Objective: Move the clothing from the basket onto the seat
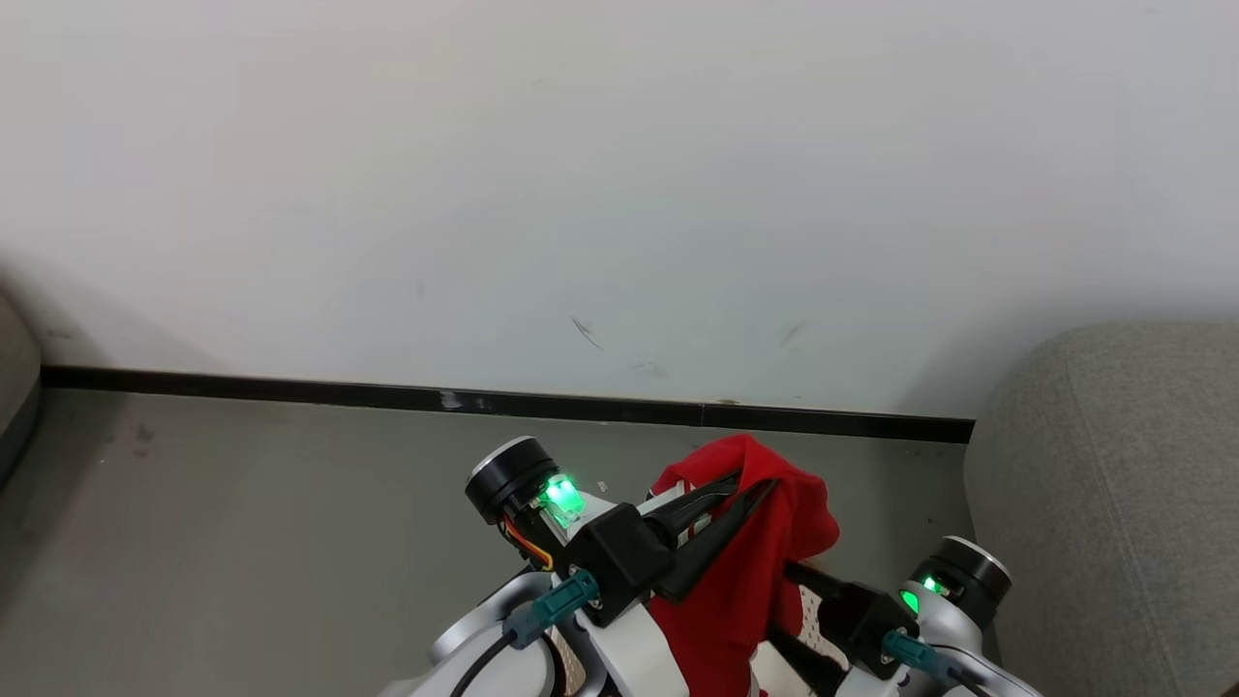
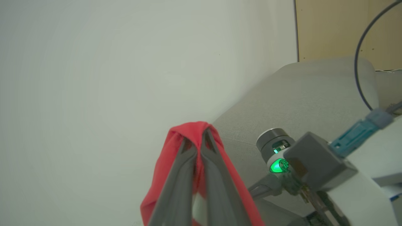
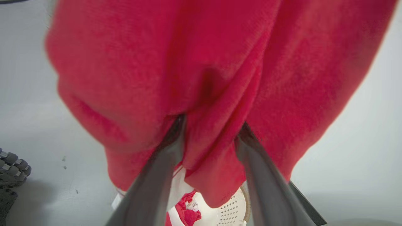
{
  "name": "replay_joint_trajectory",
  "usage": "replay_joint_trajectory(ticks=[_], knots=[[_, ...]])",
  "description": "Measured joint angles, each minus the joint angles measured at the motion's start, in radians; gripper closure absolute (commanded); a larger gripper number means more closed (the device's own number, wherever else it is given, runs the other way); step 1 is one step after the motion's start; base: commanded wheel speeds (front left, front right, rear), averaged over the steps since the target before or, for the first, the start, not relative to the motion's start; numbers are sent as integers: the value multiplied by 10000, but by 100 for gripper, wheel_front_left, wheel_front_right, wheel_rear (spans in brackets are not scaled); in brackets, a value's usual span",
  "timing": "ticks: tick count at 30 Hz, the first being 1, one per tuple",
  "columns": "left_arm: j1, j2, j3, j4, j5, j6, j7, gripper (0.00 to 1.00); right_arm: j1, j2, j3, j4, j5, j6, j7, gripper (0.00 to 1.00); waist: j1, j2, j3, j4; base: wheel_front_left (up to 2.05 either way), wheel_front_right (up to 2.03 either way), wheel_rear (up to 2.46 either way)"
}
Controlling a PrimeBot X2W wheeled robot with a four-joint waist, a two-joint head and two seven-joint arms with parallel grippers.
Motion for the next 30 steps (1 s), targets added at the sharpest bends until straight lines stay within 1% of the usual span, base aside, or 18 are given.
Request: replay_joint_trajectory(ticks=[4, 9, 13, 15, 20, 21, 22, 24, 25, 26, 27, 30], knots=[[20, -6, 25, -36, -125, 0, 79, 100, 0, 102, -134, 79, -36, 0, 0, 100, 0, 0, 17, 13, 0, 0, 0], [113, -25, 224, -44, -270, 25, 77, 100, 24, 188, -690, 58, 249, 0, 0, 100, 0, 0, 57, -26, 0, 0, 0], [331, -27, 349, 59, -485, 79, 73, 100, 176, 182, -1360, -102, 523, 0, 0, 100, 0, 0, 77, -102, 0, 0, 0], [406, -33, 433, 134, -562, 150, 67, 100, 404, 182, -1781, -291, 633, 0, 0, 100, 0, 0, 86, -150, 0, 0, 0], [473, -46, 487, 314, -704, 150, -67, 100, 925, 224, -2903, -869, 825, 0, 0, 100, 0, 0, 103, -305, 0, 0, 0], [474, -54, 487, 351, -725, 150, -123, 95, 1021, 259, -3193, -999, 836, 0, 0, 100, 0, -1, 106, -342, 0, 0, 0], [476, -63, 487, 378, -796, 150, -180, 80, 1108, 284, -3459, -1147, 840, 0, 0, 100, 0, 0, 108, -383, 0, 0, 0], [480, -90, 483, 443, -884, 150, -288, 46, 1266, 328, -4015, -1434, 846, 0, 0, 100, 0, 0, 113, -467, 0, 0, 0], [482, -98, 472, 474, -915, 148, -299, 20, 1345, 341, -4286, -1584, 869, 0, 0, 100, 0, 0, 115, -514, 0, 0, 0], [485, -109, 445, 510, -963, 148, -374, 5, 1408, 349, -4554, -1710, 911, 0, 0, 100, 0, 0, 117, -560, 0, 0, 0], [495, -117, 418, 527, -982, 148, -428, 0, 1495, 359, -4824, -1877, 913, 0, 0, 100, 0, 0, 118, -611, 0, 0, 0], [522, -142, 282, 568, -1181, 146, -602, 0, 1711, 401, -5490, -2305, 911, 0, 0, 100, 0, 0, 121, -767, 0, 0, 0]])
